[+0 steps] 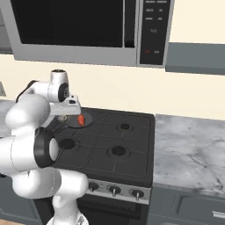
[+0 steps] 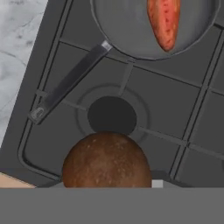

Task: Put the sweet potato and mushroom in the pan. Then turn on the rear left burner and set the heat to medium.

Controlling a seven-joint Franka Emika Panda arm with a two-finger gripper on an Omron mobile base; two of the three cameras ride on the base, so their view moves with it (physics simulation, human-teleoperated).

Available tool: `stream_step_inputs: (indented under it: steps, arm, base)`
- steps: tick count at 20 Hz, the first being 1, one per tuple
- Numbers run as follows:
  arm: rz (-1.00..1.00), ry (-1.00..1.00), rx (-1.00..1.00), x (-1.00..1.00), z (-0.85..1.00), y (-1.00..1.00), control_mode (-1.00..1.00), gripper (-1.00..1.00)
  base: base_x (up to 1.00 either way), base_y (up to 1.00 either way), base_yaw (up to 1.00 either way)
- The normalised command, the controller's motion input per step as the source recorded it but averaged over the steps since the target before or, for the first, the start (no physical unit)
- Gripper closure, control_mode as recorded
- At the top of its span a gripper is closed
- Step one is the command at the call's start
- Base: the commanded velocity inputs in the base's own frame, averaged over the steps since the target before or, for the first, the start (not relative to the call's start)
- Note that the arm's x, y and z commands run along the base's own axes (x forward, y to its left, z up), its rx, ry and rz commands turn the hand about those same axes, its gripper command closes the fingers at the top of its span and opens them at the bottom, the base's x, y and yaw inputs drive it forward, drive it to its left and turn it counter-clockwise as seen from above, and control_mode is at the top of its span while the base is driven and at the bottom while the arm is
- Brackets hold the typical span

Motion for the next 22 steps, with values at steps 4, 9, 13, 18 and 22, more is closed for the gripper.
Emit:
stream_step_inputs:
  steps: [4,9,13,18,22]
  arm:
    - [0.00,0.00,0.00,0.52,-0.18,0.31,-1.00,1.00]
    - [0.00,0.00,0.00,0.76,-0.08,0.29,-1.00,1.00]
    - [0.00,0.00,0.00,0.78,-0.36,0.17,-1.00,1.00]
    - [0.00,-0.02,0.00,0.36,-0.36,0.02,-1.00,1.00]
    - [0.00,-0.11,0.00,0.52,-0.19,0.00,-1.00,1.00]
  base:
    - [0.00,0.00,0.00]
    - [0.00,0.00,0.00]
    - [0.00,0.00,0.00]
    - [0.00,0.00,0.00]
    - [0.00,0.00,0.00]
